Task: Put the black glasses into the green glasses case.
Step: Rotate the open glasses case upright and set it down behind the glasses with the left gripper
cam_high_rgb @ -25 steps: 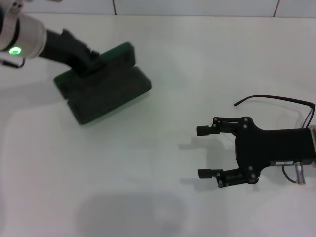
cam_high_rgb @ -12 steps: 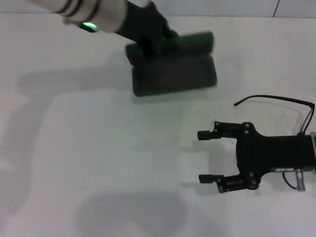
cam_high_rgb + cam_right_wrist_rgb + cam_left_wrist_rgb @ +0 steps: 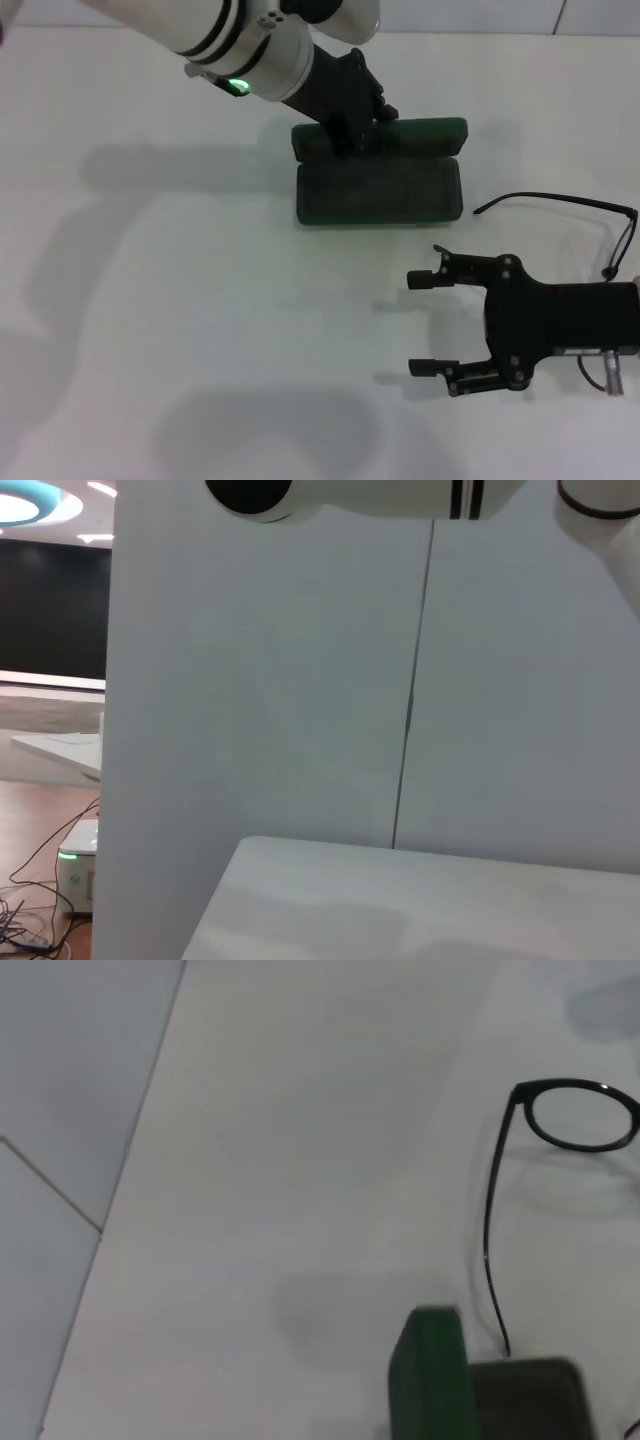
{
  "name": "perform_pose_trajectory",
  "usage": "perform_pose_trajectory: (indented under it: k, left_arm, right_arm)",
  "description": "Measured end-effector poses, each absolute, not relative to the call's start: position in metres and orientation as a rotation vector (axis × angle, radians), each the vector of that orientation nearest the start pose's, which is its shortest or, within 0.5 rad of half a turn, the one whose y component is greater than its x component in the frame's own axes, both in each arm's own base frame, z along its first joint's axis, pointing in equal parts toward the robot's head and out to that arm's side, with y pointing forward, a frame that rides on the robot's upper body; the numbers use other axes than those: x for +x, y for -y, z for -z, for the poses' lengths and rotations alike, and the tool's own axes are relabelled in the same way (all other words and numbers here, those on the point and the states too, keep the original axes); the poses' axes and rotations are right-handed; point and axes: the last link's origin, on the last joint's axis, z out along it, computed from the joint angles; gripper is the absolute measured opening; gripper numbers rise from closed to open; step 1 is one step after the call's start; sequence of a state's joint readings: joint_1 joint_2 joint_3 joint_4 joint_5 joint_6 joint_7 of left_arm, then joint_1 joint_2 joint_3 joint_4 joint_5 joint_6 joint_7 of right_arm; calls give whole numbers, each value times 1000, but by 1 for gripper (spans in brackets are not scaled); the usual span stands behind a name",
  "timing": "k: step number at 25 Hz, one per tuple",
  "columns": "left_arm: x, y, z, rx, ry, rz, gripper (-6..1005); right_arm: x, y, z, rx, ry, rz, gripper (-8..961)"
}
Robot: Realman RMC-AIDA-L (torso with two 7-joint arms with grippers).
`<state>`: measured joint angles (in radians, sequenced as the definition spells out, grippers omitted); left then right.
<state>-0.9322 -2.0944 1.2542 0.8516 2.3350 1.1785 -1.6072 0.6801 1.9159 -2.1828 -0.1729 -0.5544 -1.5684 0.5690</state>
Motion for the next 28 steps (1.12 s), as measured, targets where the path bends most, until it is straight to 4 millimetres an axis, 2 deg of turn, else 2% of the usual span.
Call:
perform_pose_trajectory:
  k: [5,7,8,9,13,16,17,19,22,24,25,26,28]
  left_arm:
    - [-111,-418,55,-2873,-212,-115,211]
    - [-112,-414,53,-2881,-159,23,286]
    - [-112,-414,53,-2881,-159,23,323]
    - [-115,-410,47,-2860,-102,193,360]
    - [-132,-400,21,-2750,47,535,492]
    - [-155,-387,7,-2666,160,686,578]
    - [-169,-380,2,-2622,222,727,578]
    - [-175,-377,0,-2600,257,743,578]
    - [-187,-380,-6,-2548,413,763,579]
    - [-190,-387,-8,-2535,522,724,579]
    - [-190,-387,-8,-2535,522,724,579]
    - [-192,-397,-8,-2535,594,641,579]
    - [-187,-410,-6,-2560,597,553,580]
  right_arm:
    - [230,-298,50,-2883,217,-950,782]
    - [224,-310,49,-2784,198,-975,782]
    - [223,-311,49,-2777,198,-977,782]
    - [221,-314,46,-2751,197,-988,782]
    - [216,-334,21,-2671,211,-1004,783]
    - [214,-348,-5,-2660,203,-998,783]
    - [213,-355,-20,-2651,187,-1000,783]
    - [211,-357,-24,-2643,187,-1004,783]
    - [210,-358,-28,-2655,214,-994,783]
    - [211,-352,-21,-2729,257,-948,783]
    - [213,-347,-17,-2781,276,-916,783]
    - [215,-342,-11,-2839,291,-880,783]
    - [218,-335,-1,-2926,285,-830,782]
